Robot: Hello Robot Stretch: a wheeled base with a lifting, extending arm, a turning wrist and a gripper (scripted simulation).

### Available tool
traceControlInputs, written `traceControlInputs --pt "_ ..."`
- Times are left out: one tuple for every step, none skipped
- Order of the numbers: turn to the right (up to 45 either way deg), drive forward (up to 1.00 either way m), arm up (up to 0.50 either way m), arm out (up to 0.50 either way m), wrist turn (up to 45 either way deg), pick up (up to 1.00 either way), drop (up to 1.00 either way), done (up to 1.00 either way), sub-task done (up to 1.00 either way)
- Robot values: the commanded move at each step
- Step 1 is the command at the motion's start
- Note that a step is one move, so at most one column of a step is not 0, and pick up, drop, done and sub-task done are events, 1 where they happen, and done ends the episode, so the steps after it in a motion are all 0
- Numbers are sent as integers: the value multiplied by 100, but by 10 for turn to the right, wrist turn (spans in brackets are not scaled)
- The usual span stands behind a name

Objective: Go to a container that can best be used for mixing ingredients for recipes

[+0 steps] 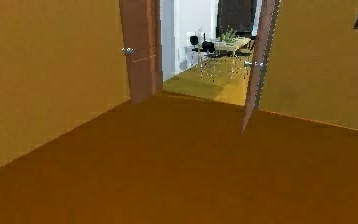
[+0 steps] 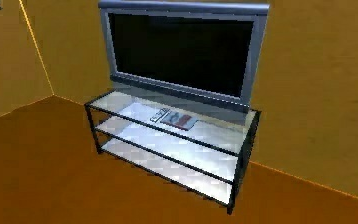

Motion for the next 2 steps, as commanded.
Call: traceControlInputs --pt "0 100 0 0 0 0 0 0 0" --pt "0 100 0 0 0 0 0 0 0"
